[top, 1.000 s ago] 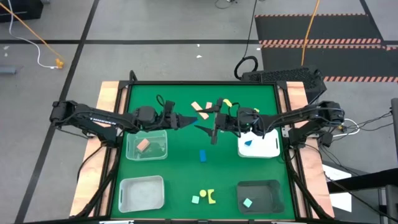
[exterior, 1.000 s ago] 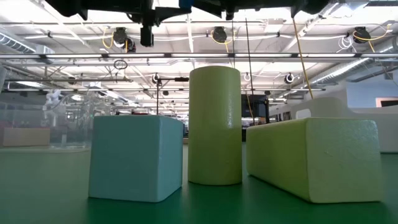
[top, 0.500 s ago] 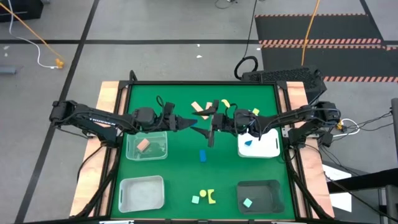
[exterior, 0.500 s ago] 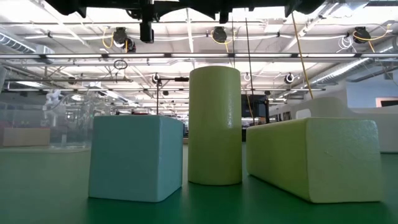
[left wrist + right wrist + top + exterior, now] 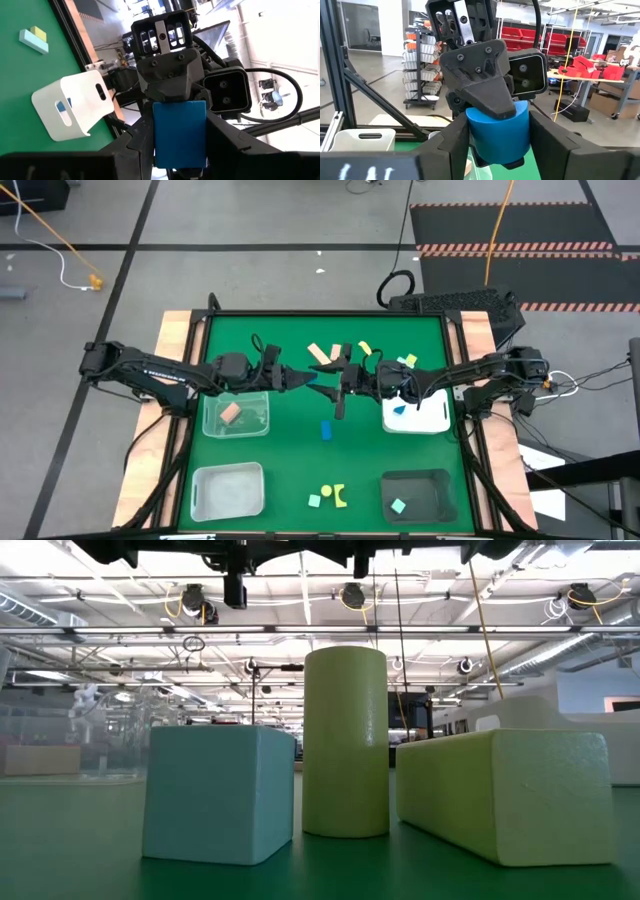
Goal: Sort & place blocks by color
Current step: Put the top left blue block into the white bin
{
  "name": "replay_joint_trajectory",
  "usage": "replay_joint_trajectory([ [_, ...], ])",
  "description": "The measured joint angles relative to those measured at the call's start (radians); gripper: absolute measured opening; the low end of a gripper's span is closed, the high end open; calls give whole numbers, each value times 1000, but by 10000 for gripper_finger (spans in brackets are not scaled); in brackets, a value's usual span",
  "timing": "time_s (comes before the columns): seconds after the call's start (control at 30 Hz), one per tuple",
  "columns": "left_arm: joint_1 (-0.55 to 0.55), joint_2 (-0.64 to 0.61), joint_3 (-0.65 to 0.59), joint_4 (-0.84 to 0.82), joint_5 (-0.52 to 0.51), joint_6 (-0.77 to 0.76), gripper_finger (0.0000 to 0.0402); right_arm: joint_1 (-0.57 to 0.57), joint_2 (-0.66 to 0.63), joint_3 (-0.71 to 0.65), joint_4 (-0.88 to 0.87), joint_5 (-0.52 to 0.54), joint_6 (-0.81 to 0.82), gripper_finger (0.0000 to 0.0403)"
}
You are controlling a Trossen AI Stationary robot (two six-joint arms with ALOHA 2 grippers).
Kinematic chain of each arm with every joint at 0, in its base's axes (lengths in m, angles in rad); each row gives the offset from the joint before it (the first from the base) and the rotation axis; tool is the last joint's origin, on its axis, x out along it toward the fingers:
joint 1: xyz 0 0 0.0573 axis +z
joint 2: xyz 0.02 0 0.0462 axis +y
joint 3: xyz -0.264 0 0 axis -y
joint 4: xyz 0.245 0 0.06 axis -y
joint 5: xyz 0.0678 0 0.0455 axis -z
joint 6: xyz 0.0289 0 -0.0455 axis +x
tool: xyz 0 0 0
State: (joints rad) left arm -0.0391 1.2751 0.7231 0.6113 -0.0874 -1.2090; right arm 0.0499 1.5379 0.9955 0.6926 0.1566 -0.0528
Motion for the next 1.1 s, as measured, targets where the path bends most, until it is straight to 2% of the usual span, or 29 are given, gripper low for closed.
replay_joint_trajectory([
  [0.27, 5, 0, 0, -4, -10, 44, 222, 17, -6, 0, -30, -1, 29, 154],
  [0.53, 43, 1, 0, -4, -11, 55, 241, 18, -83, 0, -242, 12, 38, 154],
  [0.7, 70, 1, 0, -21, -13, 69, 242, 22, -194, 0, -502, 27, 126, 159],
  [0.9, 85, 1, 0, -83, -12, 80, 243, 23, -325, 0, -896, 23, 358, 155],
  [1.1, 85, 1, 0, -189, -12, 81, 243, 34, -430, 0, -1336, -87, 678, 156],
])
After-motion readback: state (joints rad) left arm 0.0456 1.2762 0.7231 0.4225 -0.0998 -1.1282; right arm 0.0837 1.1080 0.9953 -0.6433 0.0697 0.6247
